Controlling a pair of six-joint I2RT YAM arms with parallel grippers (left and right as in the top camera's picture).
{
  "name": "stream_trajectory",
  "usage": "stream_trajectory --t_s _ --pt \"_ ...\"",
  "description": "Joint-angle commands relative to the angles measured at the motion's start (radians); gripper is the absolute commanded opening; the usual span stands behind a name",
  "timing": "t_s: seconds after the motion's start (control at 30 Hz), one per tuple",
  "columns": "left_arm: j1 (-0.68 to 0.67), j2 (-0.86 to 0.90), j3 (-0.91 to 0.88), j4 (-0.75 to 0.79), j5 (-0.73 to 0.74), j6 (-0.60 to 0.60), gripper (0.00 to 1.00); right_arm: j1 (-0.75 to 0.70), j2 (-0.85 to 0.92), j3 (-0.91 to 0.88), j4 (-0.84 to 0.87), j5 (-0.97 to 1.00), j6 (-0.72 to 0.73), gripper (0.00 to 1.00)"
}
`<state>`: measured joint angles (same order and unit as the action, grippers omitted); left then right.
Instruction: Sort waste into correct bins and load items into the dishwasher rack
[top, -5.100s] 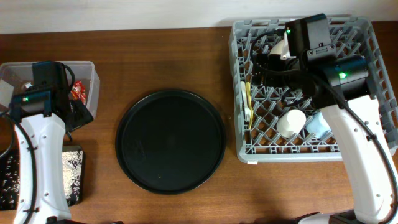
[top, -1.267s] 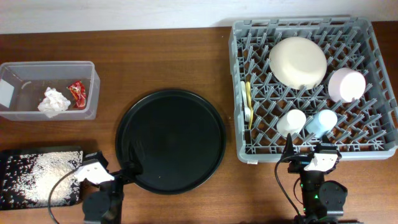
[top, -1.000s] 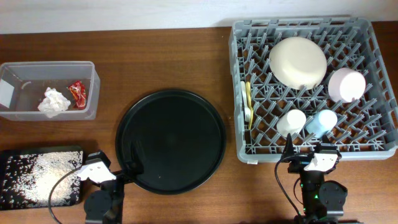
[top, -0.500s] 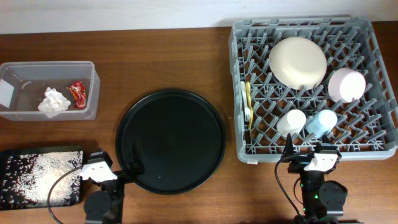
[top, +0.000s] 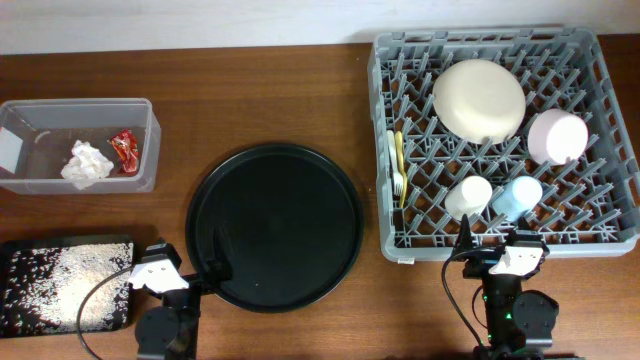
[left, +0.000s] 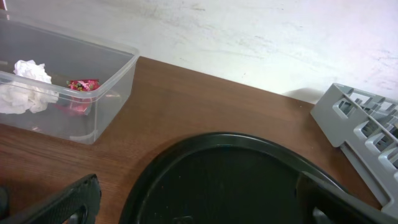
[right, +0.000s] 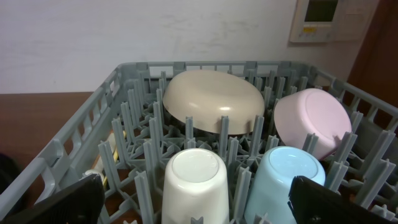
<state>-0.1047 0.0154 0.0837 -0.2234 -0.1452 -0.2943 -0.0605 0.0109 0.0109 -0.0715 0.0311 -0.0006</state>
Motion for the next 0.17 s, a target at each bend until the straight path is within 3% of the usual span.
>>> stream_trajectory --t_s 0.0,0.13 --pt "-0.005 -0.01 -0.014 0.004 0.01 0.016 0.99 -0.008 -0.007 -0.005 -0.008 -0.005 0.001 0.98" --pt "-0.005 -0.01 -0.014 0.004 0.01 0.016 0.99 -0.008 -0.007 -0.005 -0.008 -0.005 0.001 0.98"
